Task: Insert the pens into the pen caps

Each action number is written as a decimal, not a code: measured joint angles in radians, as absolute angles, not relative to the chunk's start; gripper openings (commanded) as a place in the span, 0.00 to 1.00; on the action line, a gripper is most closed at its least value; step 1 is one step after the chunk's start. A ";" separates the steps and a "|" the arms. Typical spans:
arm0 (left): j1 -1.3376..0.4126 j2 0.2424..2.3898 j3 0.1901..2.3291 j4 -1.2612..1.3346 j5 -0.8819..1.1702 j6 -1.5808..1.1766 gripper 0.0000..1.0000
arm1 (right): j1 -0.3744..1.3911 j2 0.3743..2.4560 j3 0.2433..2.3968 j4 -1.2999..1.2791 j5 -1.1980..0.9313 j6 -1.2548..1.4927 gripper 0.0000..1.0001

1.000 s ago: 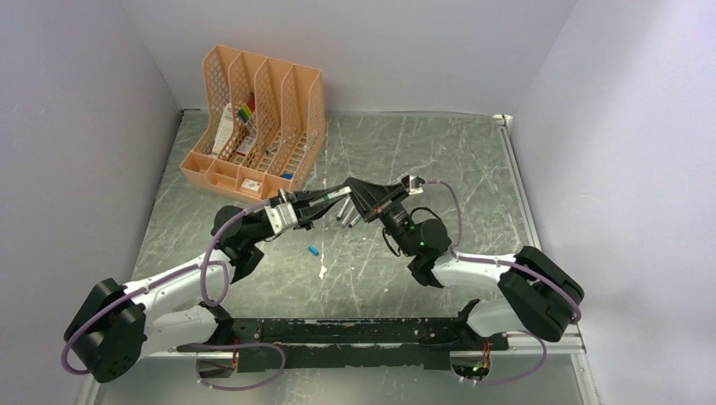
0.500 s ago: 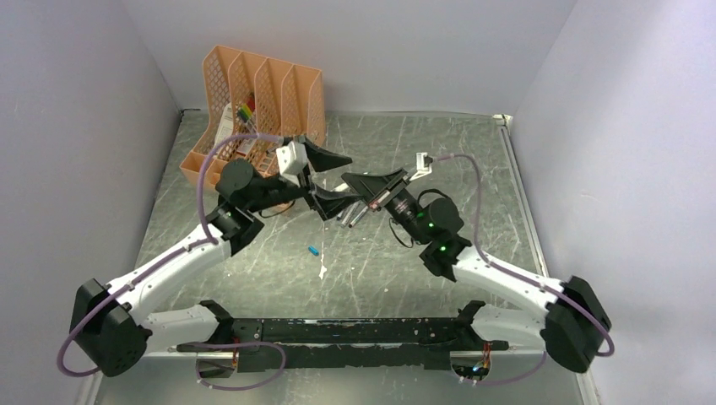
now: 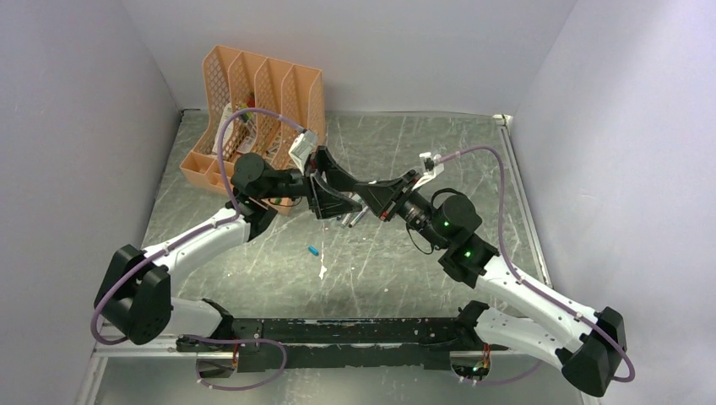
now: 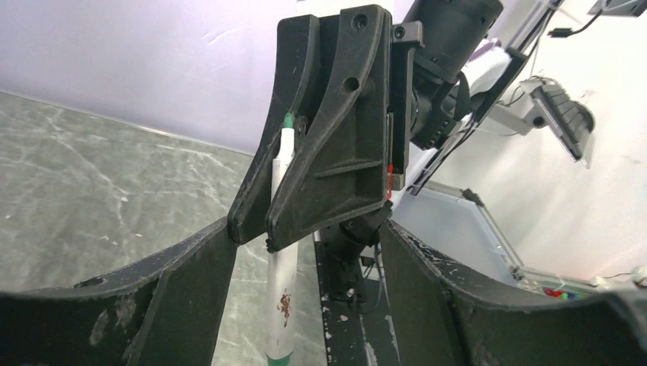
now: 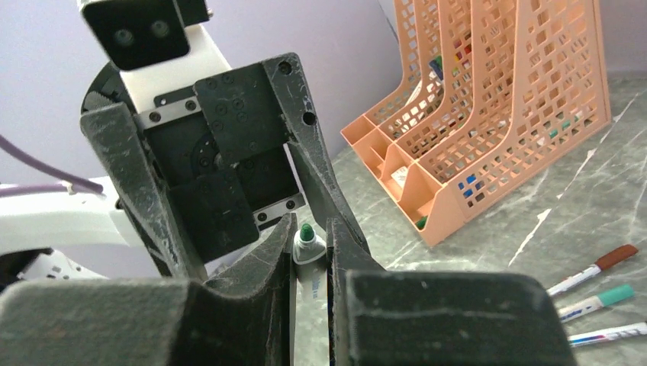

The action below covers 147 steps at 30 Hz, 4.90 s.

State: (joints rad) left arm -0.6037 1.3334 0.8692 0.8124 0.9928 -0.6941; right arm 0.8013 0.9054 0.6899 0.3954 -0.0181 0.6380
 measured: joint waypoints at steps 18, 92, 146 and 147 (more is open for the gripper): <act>-0.590 1.391 0.834 1.010 1.091 -0.820 0.18 | 0.804 0.884 0.701 0.364 -0.138 0.539 0.00; -0.257 1.126 0.598 0.686 0.903 -0.723 0.07 | 1.101 1.014 0.682 0.189 0.316 0.477 0.53; -0.437 1.232 0.583 1.151 1.054 -0.912 0.07 | 0.871 1.095 0.769 0.577 -0.148 0.648 0.43; -0.436 1.234 0.583 1.156 1.051 -0.914 0.07 | 0.872 1.089 0.762 0.578 -0.144 0.652 0.48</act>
State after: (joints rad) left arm -0.4362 1.2339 0.5827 1.1561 1.0508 -0.9138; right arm 0.8719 1.0893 0.7624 0.5777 -0.1444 0.6518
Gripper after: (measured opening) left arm 0.157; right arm 0.270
